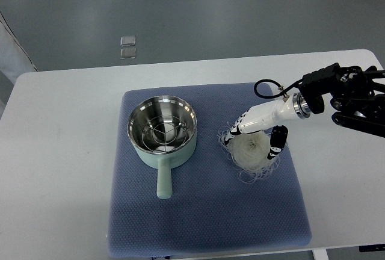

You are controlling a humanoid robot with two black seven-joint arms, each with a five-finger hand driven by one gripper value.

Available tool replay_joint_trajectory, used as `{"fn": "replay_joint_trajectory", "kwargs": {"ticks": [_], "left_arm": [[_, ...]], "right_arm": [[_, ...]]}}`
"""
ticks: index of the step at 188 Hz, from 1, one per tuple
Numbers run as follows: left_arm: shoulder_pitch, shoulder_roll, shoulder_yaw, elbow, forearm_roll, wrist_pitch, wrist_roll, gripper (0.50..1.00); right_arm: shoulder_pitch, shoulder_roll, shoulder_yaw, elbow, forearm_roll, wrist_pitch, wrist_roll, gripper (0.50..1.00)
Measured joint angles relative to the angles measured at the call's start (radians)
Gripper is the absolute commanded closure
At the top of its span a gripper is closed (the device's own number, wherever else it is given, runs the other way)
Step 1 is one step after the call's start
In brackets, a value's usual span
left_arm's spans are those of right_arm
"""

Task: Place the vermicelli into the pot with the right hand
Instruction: 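Close the right hand fingers around the vermicelli bundle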

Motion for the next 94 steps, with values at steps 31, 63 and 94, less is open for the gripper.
{"fn": "replay_joint_trajectory", "kwargs": {"ticks": [31, 63, 94], "left_arm": [[0.000, 0.000, 0.000, 0.000, 0.000, 0.000, 0.000, 0.500], [0.000, 0.000, 0.000, 0.000, 0.000, 0.000, 0.000, 0.500], [0.000, 0.000, 0.000, 0.000, 0.000, 0.000, 0.000, 0.500]], "right_arm": [[-0.012, 0.002, 0.000, -0.020, 0.000, -0.005, -0.002, 0.648], [-0.018, 0.005, 0.000, -0.027, 0.000, -0.010, -0.003, 0.691], [-0.020, 0.015, 0.000, -0.027, -0.002, -0.011, -0.003, 0.801]]}}
